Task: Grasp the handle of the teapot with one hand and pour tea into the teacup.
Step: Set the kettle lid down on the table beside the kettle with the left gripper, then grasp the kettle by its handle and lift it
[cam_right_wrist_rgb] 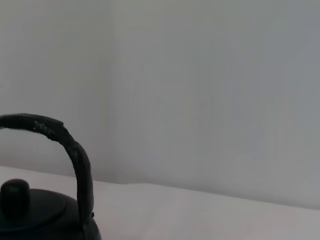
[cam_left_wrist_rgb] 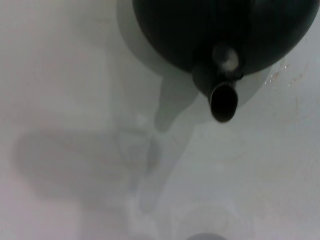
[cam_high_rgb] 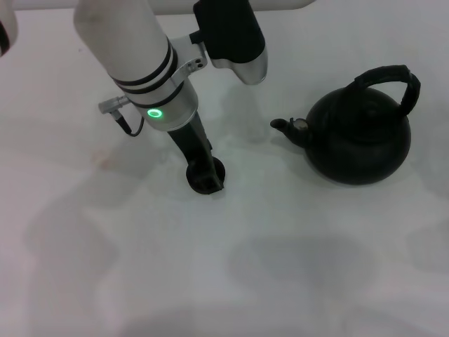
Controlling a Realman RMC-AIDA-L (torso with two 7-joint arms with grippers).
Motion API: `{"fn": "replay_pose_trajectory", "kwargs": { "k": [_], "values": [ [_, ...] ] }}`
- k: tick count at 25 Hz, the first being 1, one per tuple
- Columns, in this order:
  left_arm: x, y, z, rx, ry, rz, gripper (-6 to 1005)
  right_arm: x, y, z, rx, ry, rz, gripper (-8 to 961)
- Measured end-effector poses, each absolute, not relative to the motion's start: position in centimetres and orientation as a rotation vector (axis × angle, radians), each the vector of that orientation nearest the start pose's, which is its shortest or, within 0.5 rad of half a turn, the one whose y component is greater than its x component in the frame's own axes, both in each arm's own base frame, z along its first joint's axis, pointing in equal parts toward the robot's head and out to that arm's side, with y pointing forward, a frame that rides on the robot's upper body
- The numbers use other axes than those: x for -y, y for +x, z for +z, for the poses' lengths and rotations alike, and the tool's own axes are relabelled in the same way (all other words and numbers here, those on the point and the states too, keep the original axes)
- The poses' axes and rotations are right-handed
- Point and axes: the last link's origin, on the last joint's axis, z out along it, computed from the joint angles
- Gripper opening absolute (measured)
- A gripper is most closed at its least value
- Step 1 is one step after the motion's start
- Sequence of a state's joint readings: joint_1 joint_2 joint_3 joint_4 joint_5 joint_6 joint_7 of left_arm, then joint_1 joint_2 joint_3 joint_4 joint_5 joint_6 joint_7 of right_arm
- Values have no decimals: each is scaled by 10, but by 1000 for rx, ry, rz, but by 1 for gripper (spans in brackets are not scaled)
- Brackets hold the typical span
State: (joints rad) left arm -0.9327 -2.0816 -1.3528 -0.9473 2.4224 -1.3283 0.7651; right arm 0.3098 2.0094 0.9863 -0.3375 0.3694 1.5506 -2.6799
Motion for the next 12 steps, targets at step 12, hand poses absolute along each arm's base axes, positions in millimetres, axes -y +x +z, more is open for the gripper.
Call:
{"fn": "replay_pose_trajectory", "kwargs": {
  "k": [12],
  "values": [
    [-352, -115, -84, 185, -2856, 677, 755, -212, 415, 40, -592, -1819, 529, 840]
  ]
}}
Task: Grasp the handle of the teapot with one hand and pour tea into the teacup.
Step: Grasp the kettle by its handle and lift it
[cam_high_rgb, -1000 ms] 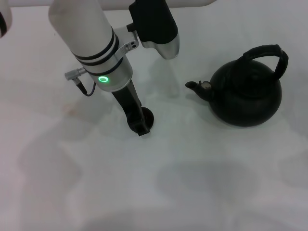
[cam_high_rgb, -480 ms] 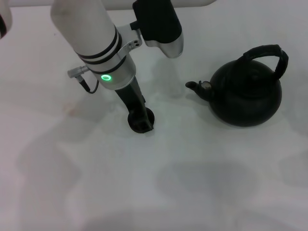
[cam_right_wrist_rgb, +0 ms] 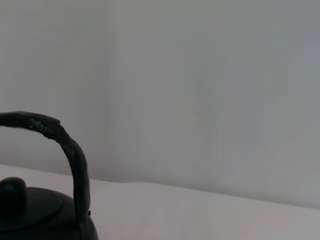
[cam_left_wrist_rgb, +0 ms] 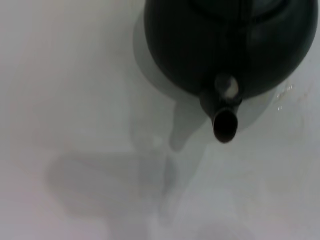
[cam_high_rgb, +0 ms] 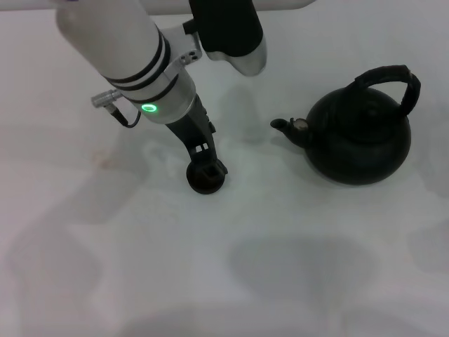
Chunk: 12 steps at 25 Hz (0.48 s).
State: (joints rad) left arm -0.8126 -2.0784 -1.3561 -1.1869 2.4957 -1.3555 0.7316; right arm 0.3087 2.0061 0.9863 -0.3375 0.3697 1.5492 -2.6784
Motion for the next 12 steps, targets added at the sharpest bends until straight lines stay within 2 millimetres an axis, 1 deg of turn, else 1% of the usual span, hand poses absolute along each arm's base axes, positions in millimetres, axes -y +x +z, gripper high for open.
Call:
{"fn": "replay_pose_trajectory", "kwargs": {
  "k": [5, 8, 9, 10, 11, 12],
  "values": [
    [-340, -108, -72, 161, -2844, 534, 756, -211, 416, 43, -590, -1817, 530, 840],
    [-333, -112, -58, 176, -2804, 404, 756, -212, 418, 51, -595, -1810, 540, 840],
    [-332, -116, -50, 191, -2780, 356, 756, -212, 418, 53, -596, -1808, 546, 840],
    [-331, -120, -39, 210, -2738, 287, 756, -212, 418, 56, -595, -1807, 552, 840],
    [-331, -123, -33, 222, -2716, 253, 756, -212, 419, 59, -593, -1806, 555, 841],
    [-331, -123, -33, 222, -2716, 253, 756, -211, 420, 62, -590, -1804, 554, 841]
  ]
}}
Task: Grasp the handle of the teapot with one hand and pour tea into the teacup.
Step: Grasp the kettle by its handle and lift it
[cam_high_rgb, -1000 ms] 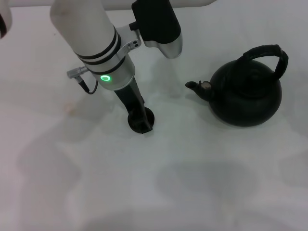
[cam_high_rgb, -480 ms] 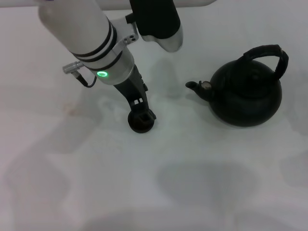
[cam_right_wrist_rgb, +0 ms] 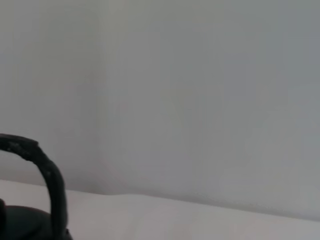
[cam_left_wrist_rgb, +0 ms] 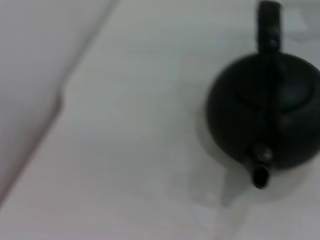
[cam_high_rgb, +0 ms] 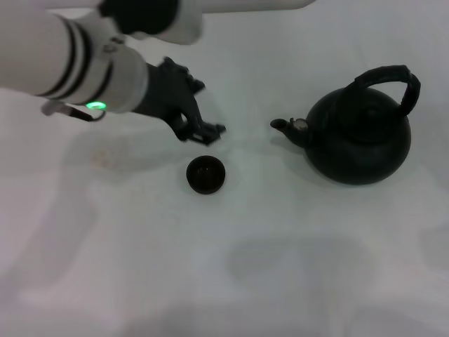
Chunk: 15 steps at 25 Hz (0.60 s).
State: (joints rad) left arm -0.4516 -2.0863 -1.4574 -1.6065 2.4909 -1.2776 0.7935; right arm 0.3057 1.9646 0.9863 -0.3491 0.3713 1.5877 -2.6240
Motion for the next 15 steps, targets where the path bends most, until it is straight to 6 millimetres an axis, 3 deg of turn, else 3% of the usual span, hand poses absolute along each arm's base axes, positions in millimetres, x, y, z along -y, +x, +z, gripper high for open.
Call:
{"fn": "replay_pose_trajectory", "kwargs": {
  "k": [7, 15],
  "values": [
    [-326, -142, -8, 246, -2602, -6, 757, -195, 433, 78, -641, -1807, 467, 841],
    [-304, -189, 16, 194, -2468, -433, 756, -200, 425, 81, -681, -1936, 458, 838]
  ]
}}
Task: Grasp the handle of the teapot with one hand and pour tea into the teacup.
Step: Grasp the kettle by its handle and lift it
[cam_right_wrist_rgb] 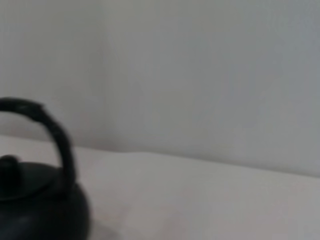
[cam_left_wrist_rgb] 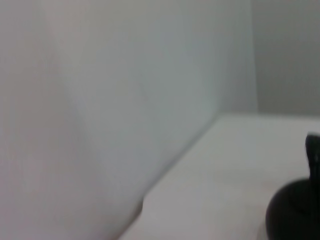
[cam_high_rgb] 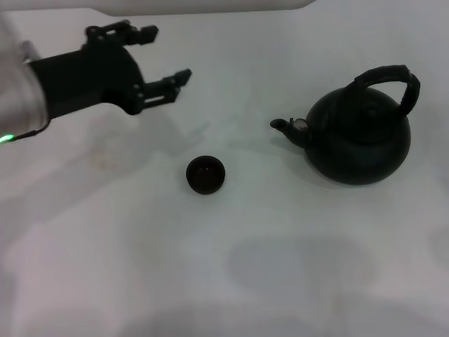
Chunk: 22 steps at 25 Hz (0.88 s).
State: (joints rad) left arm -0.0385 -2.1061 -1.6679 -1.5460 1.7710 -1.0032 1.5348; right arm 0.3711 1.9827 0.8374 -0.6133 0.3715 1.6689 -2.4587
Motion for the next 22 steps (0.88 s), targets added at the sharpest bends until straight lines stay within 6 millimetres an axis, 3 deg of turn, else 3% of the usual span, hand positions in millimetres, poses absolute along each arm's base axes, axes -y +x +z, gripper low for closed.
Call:
{"fn": "replay_pose_trajectory", "kwargs": {
  "k": [4, 6, 13, 22],
  "values": [
    [-295, -217, 19, 135, -2336, -670, 754, -209, 414, 76, -679, -2035, 446, 837],
    [-294, -227, 14, 143, -2308, -699, 753, -213, 409, 76, -681, -2070, 466, 837],
    [-288, -248, 1, 243, -2317, -703, 749, -232, 394, 78, -624, -2126, 494, 821],
    [-292, -258, -10, 335, -2328, -729, 748, -264, 368, 67, -504, -2208, 554, 758]
  ]
}}
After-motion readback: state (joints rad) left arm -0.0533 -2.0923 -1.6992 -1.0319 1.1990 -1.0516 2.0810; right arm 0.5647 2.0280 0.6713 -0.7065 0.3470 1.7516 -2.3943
